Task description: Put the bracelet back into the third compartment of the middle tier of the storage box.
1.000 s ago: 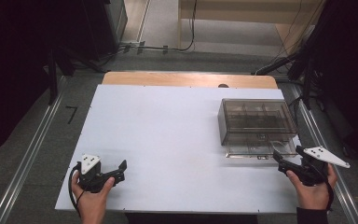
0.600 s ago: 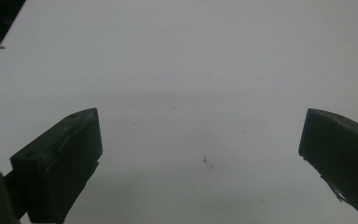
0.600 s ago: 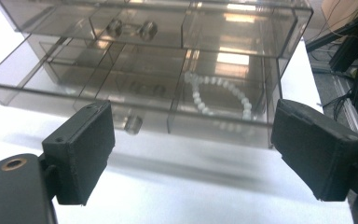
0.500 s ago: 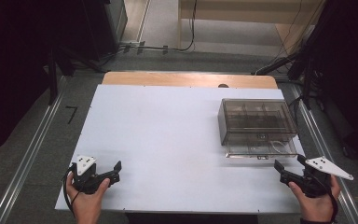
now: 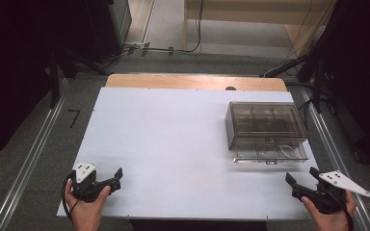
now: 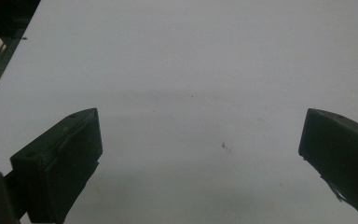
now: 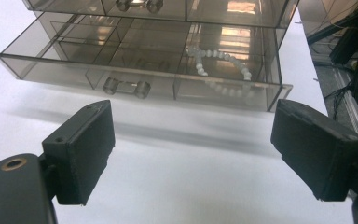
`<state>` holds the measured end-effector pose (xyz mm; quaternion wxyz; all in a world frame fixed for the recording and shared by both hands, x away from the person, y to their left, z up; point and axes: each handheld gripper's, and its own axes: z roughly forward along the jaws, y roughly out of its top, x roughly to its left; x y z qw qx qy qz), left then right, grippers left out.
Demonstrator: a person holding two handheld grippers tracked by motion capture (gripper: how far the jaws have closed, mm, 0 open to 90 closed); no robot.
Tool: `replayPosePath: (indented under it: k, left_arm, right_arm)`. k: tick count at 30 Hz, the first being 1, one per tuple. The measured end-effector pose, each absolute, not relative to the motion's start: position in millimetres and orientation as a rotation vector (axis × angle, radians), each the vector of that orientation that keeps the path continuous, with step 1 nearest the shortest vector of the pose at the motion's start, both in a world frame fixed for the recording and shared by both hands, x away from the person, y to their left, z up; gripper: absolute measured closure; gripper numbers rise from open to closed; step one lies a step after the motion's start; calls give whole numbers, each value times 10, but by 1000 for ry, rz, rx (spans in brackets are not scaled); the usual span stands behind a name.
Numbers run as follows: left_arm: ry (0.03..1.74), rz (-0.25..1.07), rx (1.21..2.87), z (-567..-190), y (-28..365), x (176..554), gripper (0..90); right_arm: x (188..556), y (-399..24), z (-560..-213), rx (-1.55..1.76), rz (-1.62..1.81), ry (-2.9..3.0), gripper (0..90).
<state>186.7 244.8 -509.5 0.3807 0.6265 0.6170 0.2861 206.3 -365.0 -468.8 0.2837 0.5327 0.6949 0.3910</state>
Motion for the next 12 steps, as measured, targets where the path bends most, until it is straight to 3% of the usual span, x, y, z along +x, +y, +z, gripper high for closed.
replayPosePath:
  k: [12]
  left_arm:
    - [1573,724,1608,-5098,2424,1872,0]
  right_arm:
    - [1965,-3664,-4721,1426,1043,1870,120]
